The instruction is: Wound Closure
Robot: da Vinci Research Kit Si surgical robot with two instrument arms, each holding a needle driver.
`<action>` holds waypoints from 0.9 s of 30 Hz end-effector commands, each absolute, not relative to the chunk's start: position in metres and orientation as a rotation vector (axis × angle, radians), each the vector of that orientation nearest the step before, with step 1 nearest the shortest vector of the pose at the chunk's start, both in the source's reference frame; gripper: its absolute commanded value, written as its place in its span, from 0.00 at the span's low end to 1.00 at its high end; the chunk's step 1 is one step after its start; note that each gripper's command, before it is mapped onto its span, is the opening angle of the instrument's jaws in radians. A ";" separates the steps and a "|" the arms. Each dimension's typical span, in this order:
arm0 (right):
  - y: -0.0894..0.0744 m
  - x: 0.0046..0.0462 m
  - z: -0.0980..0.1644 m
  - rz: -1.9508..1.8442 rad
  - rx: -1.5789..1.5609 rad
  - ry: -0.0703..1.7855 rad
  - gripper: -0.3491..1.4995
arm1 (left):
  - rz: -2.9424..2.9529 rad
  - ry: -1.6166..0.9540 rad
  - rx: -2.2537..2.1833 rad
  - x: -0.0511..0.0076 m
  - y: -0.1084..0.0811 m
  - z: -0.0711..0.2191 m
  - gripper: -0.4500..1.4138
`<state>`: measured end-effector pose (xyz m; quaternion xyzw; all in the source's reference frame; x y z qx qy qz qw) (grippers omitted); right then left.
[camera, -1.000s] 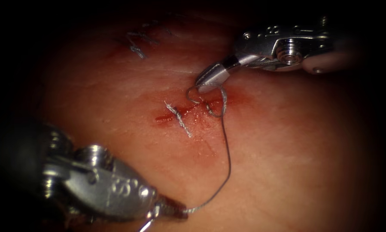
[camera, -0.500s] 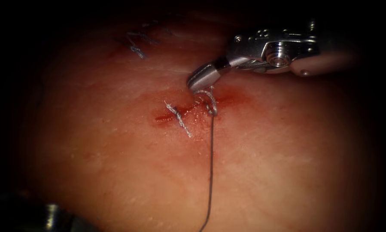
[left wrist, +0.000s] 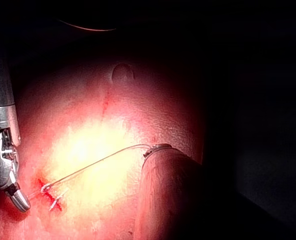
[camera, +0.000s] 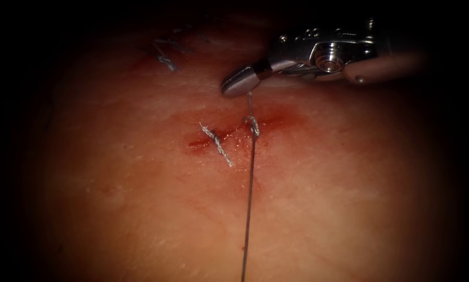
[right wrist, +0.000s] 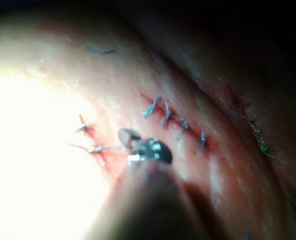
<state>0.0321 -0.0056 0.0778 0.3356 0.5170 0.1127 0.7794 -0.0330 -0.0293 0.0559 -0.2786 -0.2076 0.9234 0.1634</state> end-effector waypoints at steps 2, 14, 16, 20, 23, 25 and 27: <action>-0.006 0.0329 0.079 0.228 0.731 1.119 0.00 | 2.636 -0.594 -0.796 -0.0334 -0.031 0.056 0.00; -0.006 0.0344 0.080 0.190 0.710 1.130 0.00 | 2.646 -0.613 -0.825 -0.0341 -0.035 0.056 0.00; -0.006 0.0343 0.080 0.187 0.696 1.137 0.00 | 2.647 -0.607 -0.834 -0.0343 -0.035 0.055 0.00; -0.005 0.0342 0.080 0.185 0.677 1.136 0.00 | 2.650 -0.612 -0.853 -0.0352 -0.037 0.055 0.00; -0.005 0.0342 0.080 0.183 0.668 1.135 0.00 | 2.657 -0.630 -0.864 -0.0362 -0.038 0.055 0.00; -0.005 0.0341 0.080 0.183 0.658 1.136 0.00 | 2.664 -0.636 -0.870 -0.0368 -0.039 0.055 0.00; -0.005 0.0341 0.080 0.182 0.651 1.137 0.00 | 2.660 -0.645 -0.878 -0.0374 -0.039 0.055 0.00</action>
